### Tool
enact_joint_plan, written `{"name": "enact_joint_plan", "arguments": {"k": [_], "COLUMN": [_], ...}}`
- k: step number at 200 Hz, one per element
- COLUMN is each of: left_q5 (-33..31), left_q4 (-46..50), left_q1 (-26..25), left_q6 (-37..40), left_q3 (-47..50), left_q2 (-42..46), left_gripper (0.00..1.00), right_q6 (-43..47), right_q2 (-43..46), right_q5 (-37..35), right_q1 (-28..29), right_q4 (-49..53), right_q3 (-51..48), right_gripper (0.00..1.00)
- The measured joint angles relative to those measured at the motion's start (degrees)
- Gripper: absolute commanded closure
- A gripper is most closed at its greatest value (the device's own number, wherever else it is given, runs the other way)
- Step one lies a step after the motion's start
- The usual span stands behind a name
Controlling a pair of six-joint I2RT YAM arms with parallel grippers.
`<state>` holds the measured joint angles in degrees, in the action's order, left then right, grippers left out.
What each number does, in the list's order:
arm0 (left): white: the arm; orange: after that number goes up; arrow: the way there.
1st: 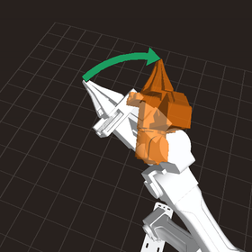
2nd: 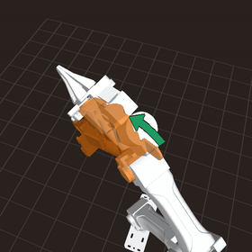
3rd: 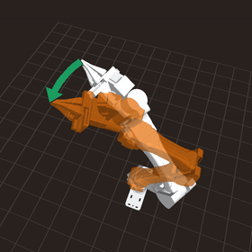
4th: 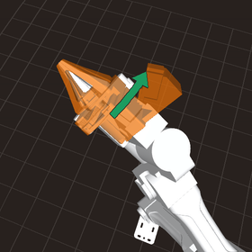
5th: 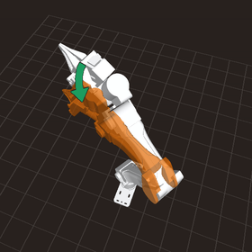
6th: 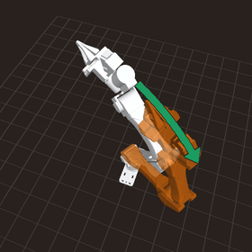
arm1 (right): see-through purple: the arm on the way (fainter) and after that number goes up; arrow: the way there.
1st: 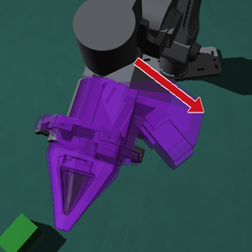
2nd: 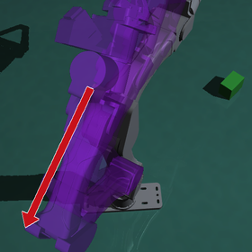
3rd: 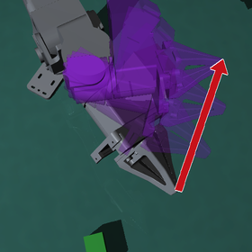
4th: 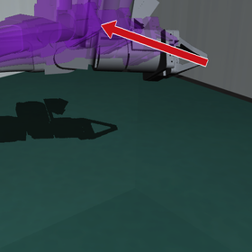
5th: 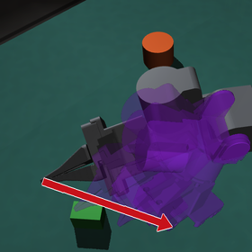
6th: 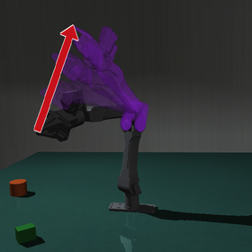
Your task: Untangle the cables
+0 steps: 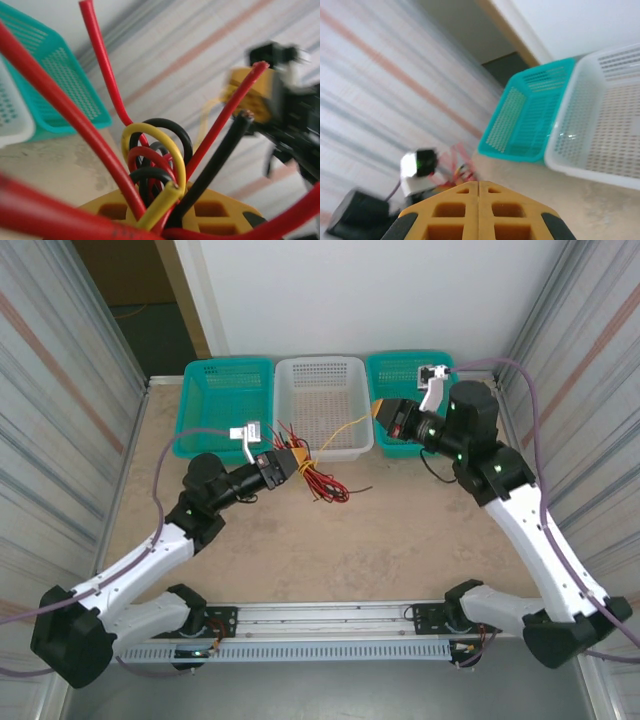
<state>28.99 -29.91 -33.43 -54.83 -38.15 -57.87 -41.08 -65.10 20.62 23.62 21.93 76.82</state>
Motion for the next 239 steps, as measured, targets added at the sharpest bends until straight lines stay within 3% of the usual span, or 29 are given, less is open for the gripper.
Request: {"name": "enact_joint_plan", "arguments": {"k": [28,52,95,129,161,182,211,239], "left_q5": [5.2,6.82,3.41,-4.42,-17.99,-27.85,-35.65,-39.28], "left_q4": [-1.75,-5.16,-8.57,-6.45,7.63,17.22,26.99,32.98], "left_q1": [-0.15,-0.52,-0.5,0.15,0.74,0.76,1.01,2.64], "left_q6": [-2.6,-5.01,-6.75,-4.68,1.97,6.08,10.19,13.42], "left_q3": [-1.22,-3.15,-3.96,-5.31,-7.28,-9.38,-10.95,-11.1], "left_q2": [1.33,1.57,1.57,2.4,6.25,8.24,9.09,9.14], "left_gripper": [1.0,1.0,1.0,1.0,1.0,1.0,1.0,1.0], "right_q6": [-0.72,-3.5,-9.16,-12.46,-14.03,-13.97,-13.51,-12.13], "right_q2": [-5.49,-7.5,-8.5,-7.28,-0.35,8.09,20.65,26.58], "right_q5": [6.51,11.26,13.68,10.99,6.82,3.39,1.11,2.45], "right_q1": [-3.32,-3.3,2.29,10.19,14.78,14.93,10.58,-1.11], "right_q4": [-1.7,-9.03,-21.2,-29.49,-31.15,-28.04,-22.05,-12.92], "right_q3": [-1.55,-8.94,-21.33,-29.44,-36.35,-38.29,-37.79,-33.57], "right_gripper": [1.0,1.0,1.0,1.0,1.0,1.0,1.0,1.0]}}
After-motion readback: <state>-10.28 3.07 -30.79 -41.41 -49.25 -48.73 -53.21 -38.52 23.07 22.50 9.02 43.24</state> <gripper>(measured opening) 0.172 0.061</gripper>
